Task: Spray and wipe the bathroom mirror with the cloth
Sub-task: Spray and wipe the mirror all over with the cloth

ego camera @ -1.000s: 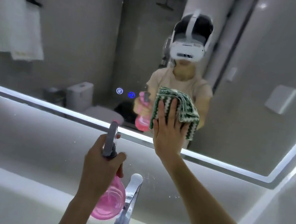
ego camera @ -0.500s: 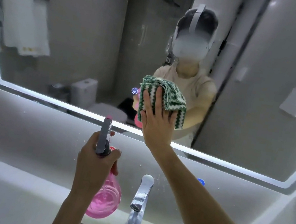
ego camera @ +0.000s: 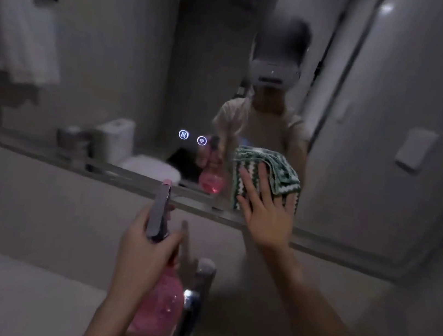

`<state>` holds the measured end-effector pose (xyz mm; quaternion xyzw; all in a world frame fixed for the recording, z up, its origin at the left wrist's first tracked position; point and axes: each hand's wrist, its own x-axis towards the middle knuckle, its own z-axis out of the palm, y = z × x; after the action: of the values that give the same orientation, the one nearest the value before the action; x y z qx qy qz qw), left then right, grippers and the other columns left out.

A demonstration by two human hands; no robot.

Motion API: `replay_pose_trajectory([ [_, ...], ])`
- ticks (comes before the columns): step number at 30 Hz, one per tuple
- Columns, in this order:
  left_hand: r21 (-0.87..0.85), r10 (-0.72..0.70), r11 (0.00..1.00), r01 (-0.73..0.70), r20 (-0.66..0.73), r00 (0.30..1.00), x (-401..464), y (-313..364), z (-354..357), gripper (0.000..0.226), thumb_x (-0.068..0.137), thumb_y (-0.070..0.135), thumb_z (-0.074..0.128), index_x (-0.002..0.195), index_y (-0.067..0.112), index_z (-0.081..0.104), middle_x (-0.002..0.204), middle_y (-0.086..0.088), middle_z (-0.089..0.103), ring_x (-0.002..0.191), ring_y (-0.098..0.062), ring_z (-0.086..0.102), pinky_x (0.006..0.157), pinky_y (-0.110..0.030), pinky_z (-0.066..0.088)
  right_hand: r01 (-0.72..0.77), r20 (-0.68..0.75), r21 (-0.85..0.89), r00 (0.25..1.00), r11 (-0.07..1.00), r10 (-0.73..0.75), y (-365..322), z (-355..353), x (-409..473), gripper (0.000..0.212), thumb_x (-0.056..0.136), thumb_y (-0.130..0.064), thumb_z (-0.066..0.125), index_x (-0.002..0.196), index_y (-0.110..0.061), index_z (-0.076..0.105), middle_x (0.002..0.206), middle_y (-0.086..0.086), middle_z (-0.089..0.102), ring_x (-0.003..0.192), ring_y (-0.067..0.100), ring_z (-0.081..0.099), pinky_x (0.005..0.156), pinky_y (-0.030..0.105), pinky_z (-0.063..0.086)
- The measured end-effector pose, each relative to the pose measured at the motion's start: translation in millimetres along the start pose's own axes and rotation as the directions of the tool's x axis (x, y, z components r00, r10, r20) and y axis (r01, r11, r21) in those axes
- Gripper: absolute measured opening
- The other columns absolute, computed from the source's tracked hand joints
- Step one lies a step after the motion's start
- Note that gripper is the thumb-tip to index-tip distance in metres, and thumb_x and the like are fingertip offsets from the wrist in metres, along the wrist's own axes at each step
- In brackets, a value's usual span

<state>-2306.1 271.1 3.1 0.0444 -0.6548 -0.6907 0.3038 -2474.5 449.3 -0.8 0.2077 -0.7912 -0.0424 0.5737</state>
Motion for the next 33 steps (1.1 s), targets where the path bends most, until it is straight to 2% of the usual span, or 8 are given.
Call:
replay_pose_trajectory([
  [4, -0.019, -0.012, 1.000, 0.013, 0.033, 0.999, -8, 6, 10, 0.034, 0.060, 0.019, 0.068, 0.093, 0.018, 0.062, 0.061, -0.021, 0.050, 0.051, -0.031, 0.048, 0.053, -0.052, 0.048, -0.007, 0.034, 0.021, 0.999, 1.000, 0.006, 6, 0, -3, 0.048, 0.096, -0.050, 0.037, 0.143, -0.039, 0.038, 0.153, -0.007, 0.025, 0.075, 0.028, 0.061, 0.095, 0.045, 0.035],
  [6, -0.016, -0.007, 1.000, 0.008, 0.043, 0.999, -9, 6, 10, 0.034, 0.060, 0.019, 0.071, 0.093, 0.018, 0.062, 0.058, -0.022, 0.048, 0.048, -0.028, 0.047, 0.052, -0.049, 0.048, 0.000, 0.035, 0.026, 0.999, 1.000, -0.001, 11, 0, -5, 0.049, 0.097, -0.051, 0.037, 0.144, -0.040, 0.036, 0.155, -0.007, 0.023, 0.075, 0.027, 0.061, 0.093, 0.043, 0.037],
  [8, -0.025, -0.002, 1.000, 0.003, 0.052, 0.999, -9, 5, 8, 0.028, 0.071, 0.004, 0.072, 0.094, 0.015, 0.061, 0.055, -0.019, 0.047, 0.044, -0.024, 0.046, 0.051, -0.043, 0.046, -0.029, 0.032, 0.031, 0.999, 0.999, 0.028, 17, 1, -11, 0.051, 0.098, -0.051, 0.034, 0.147, -0.040, 0.029, 0.159, -0.007, 0.013, 0.076, 0.029, 0.062, 0.094, 0.045, 0.036],
  [14, 0.001, -0.002, 1.000, 0.002, 0.088, 0.996, -12, -1, 13, 0.028, 0.080, -0.007, 0.064, 0.097, 0.015, 0.060, 0.064, -0.023, 0.048, 0.048, -0.026, 0.048, 0.052, -0.038, 0.047, -0.154, 0.069, 0.047, 0.986, 0.987, 0.150, 53, -3, -55, 0.055, 0.100, -0.049, 0.030, 0.151, -0.035, 0.013, 0.161, -0.005, -0.004, 0.110, 0.033, 0.056, 0.098, 0.050, 0.031],
  [21, 0.046, -0.027, 0.999, 0.023, 0.102, 0.994, -10, -17, 12, 0.031, 0.079, -0.006, 0.064, 0.097, 0.019, 0.060, 0.063, -0.025, 0.047, 0.048, -0.028, 0.047, 0.051, -0.037, 0.048, -0.253, 0.057, 0.016, 0.966, 0.967, 0.252, 20, 3, -53, 0.052, 0.102, -0.036, 0.037, 0.149, -0.015, 0.030, 0.154, 0.019, 0.019, 0.126, 0.033, 0.043, 0.089, 0.046, 0.042],
  [25, 0.046, -0.010, 0.999, 0.008, 0.054, 0.998, 2, -19, -6, 0.029, 0.079, -0.009, 0.062, 0.098, 0.012, 0.060, 0.062, -0.029, 0.049, 0.043, -0.023, 0.048, 0.045, -0.031, 0.047, -0.094, 0.100, 0.109, 0.992, 0.990, 0.083, -16, 14, -48, 0.052, 0.102, -0.036, 0.035, 0.150, -0.017, 0.029, 0.154, 0.018, 0.024, 0.129, 0.029, 0.045, 0.092, 0.046, 0.043],
  [29, 0.029, -0.001, 1.000, 0.001, 0.009, 1.000, 14, -21, -25, 0.025, 0.078, -0.005, 0.066, 0.092, 0.014, 0.059, 0.060, -0.022, 0.048, 0.045, -0.025, 0.048, 0.045, -0.032, 0.046, 0.001, 0.180, 0.162, 0.983, 0.987, -0.031, -73, 28, -31, 0.054, 0.104, -0.037, 0.013, 0.153, -0.019, 0.000, 0.159, 0.015, -0.002, 0.134, 0.028, 0.033, 0.093, 0.046, 0.038],
  [33, 0.034, -0.015, 0.999, 0.017, -0.056, 0.998, 21, -16, -49, 0.028, 0.064, 0.017, 0.066, 0.092, 0.022, 0.061, 0.059, -0.026, 0.047, 0.046, -0.028, 0.047, 0.049, -0.039, 0.046, 0.072, 0.169, 0.212, 0.980, 0.975, -0.109, -116, 44, -21, 0.068, 0.099, -0.040, 0.035, 0.153, -0.021, -0.002, 0.158, 0.010, -0.018, 0.119, 0.027, 0.049, 0.095, 0.046, 0.031],
])
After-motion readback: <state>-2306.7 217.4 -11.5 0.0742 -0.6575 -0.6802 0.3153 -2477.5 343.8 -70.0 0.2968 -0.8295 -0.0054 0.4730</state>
